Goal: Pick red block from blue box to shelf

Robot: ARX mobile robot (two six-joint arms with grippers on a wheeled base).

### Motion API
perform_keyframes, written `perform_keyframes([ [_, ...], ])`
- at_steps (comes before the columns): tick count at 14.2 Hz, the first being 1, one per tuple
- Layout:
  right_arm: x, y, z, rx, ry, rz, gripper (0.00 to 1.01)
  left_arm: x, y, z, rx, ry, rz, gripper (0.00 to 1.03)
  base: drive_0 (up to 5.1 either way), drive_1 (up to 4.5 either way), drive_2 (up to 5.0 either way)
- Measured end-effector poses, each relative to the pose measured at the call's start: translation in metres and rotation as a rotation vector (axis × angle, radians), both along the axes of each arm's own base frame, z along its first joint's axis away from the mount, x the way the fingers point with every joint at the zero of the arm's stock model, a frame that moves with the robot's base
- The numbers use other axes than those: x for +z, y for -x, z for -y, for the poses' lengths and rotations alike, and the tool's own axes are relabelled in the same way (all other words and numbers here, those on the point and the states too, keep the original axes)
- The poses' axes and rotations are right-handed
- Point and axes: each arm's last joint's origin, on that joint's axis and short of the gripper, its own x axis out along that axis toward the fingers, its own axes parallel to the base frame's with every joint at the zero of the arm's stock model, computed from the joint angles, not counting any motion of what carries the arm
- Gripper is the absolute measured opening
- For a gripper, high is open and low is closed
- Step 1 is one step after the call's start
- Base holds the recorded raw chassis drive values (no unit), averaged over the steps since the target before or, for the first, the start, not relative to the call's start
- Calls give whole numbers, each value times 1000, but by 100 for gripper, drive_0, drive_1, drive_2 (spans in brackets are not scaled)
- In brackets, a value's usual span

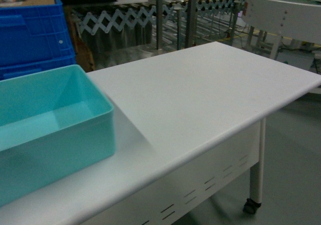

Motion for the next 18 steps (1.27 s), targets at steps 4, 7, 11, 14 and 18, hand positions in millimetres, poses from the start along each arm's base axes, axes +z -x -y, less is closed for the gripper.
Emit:
perform_keyframes([
  [4,0,0,0,-1,0,-2,28,0,0,0,0,0,2,98,0,0,0],
  [7,0,0,0,-1,0,-2,28,0,0,0,0,0,2,98,0,0,0],
  [11,0,0,0,-1,0,-2,28,0,0,0,0,0,2,98,-171,-171,-171],
  [14,0,0,0,-1,0,-2,28,0,0,0,0,0,2,98,-171,-171,-171],
  [18,0,0,0,-1,0,-2,28,0,0,0,0,0,2,98,-171,-171,-171],
])
